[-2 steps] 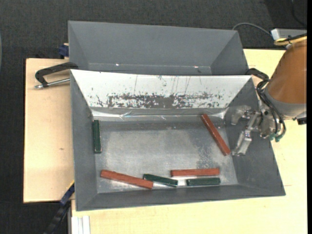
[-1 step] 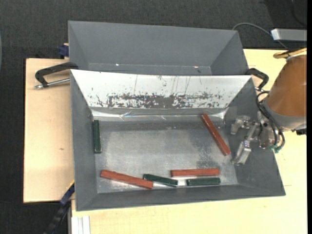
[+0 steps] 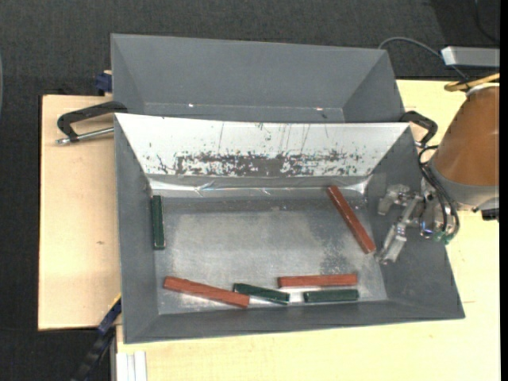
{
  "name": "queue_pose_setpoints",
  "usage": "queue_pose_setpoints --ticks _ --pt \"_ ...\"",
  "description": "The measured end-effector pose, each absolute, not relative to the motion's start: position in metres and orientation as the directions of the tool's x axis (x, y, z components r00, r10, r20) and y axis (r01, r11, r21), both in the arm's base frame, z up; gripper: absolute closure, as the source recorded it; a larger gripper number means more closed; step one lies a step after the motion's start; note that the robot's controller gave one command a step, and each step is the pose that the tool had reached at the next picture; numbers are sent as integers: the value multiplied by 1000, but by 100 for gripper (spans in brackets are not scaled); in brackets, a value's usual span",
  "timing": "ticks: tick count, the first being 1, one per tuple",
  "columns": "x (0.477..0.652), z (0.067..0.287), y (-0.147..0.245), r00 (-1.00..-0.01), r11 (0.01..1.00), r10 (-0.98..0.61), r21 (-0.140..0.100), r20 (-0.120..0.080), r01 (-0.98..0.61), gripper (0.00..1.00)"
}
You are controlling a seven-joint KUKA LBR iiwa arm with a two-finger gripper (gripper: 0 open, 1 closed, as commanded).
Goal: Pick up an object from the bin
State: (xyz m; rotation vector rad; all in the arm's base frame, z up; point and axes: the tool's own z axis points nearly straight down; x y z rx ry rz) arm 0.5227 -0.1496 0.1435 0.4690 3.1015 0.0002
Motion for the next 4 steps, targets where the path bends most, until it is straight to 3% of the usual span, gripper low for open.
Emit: queue_pose_setpoints --ticks 2,4 --pt "530 141 -117 -906 906 423 2 -1 423 0" --pt "527 143 -128 -863 863 504 1 -3 504 0"
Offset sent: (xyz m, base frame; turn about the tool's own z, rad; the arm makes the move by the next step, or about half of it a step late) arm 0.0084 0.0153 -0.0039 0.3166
